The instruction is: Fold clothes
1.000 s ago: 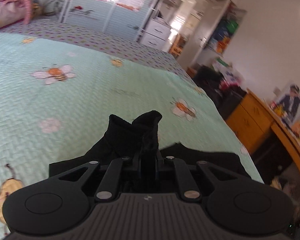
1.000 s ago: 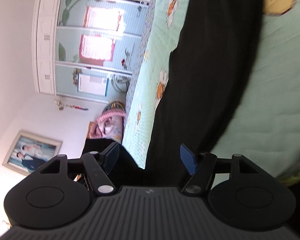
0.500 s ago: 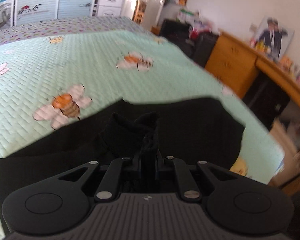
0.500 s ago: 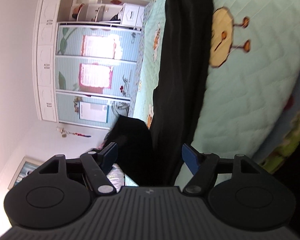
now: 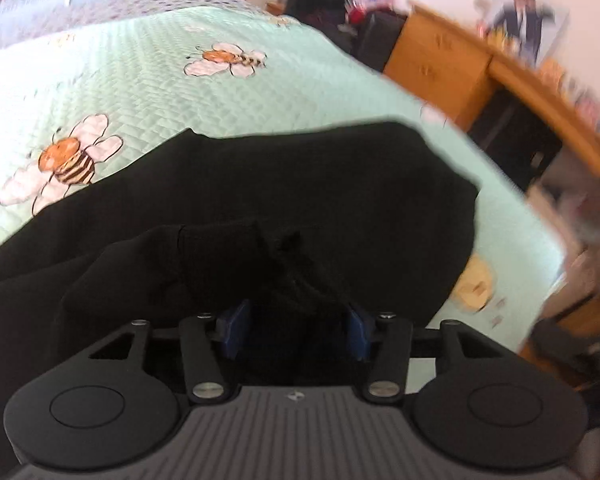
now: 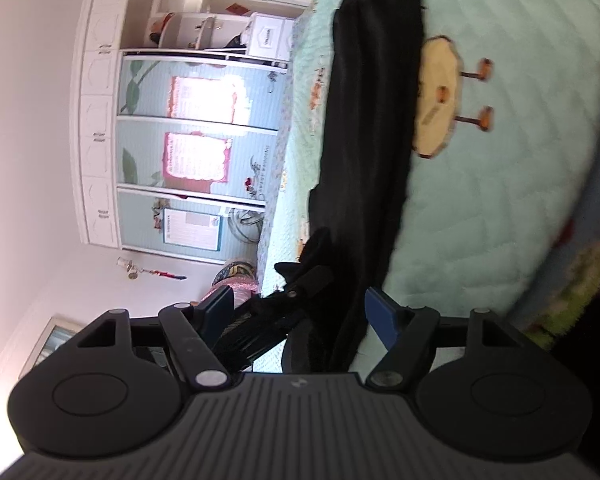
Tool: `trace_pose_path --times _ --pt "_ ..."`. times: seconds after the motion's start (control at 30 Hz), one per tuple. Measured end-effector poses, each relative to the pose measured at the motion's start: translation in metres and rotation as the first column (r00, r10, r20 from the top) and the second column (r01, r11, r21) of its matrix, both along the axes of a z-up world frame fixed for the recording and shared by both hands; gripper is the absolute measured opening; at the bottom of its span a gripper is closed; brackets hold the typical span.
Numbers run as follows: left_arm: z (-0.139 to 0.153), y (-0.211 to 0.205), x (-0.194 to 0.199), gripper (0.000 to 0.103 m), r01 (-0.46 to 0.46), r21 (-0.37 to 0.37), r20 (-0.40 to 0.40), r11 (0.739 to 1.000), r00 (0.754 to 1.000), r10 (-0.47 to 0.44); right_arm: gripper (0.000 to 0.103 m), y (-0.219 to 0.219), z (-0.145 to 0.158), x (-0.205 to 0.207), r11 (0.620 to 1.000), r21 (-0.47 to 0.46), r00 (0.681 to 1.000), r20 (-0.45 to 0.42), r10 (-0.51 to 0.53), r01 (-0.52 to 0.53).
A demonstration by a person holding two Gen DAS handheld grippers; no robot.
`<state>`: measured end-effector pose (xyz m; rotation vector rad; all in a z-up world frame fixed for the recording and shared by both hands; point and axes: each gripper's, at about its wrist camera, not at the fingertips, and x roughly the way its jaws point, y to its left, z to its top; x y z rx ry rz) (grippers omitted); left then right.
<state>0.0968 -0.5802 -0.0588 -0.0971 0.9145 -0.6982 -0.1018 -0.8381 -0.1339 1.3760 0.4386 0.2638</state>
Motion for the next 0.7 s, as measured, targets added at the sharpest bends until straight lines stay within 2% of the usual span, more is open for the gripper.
trace_pose_path --times 0.03,0.13,0.23,0.33,0.4,0.5,0.6,0.7 --pt "0.005 0.010 0.000 0.053 -0.011 -0.054 -0.016 0.998 1.000 0.010 0.074 0.000 0.001 0.002 1.000 -0.009 1.000 0.003 0.001 -0.001" --pt "0.020 0.049 0.001 0.053 -0.090 -0.140 -0.037 0.986 0.996 0.086 0.075 0.002 0.004 0.011 1.000 -0.016 1.000 0.013 0.007 -0.007" --pt "0.024 0.099 0.004 0.053 -0.224 -0.210 -0.082 0.952 0.974 0.211 0.078 0.007 0.009 0.024 0.999 -0.031 0.999 0.031 0.029 -0.028" --pt "0.020 0.134 0.004 0.053 -0.302 -0.164 -0.098 0.939 0.952 0.289 0.079 0.018 0.018 0.044 0.996 -0.061 0.996 0.051 0.068 -0.064" --pt "0.015 0.148 0.000 0.053 -0.324 -0.149 -0.108 0.934 0.945 0.310 0.079 0.027 0.022 0.058 0.995 -0.030 0.992 0.080 0.098 -0.096" --pt "0.012 0.151 -0.011 0.053 -0.262 -0.136 -0.096 0.955 0.963 0.250 0.079 0.039 0.029 0.075 0.990 -0.011 0.986 0.086 0.141 -0.141" --pt "0.006 0.145 -0.018 0.054 -0.187 -0.102 -0.070 0.977 0.981 0.180 0.079 0.056 0.042 0.083 0.966 -0.156 0.975 0.051 0.214 -0.204" --pt "-0.009 0.146 -0.020 0.054 -0.189 -0.092 -0.091 0.978 0.979 0.181 0.079 0.070 0.044 0.087 0.929 -0.281 0.969 -0.025 0.246 -0.243"
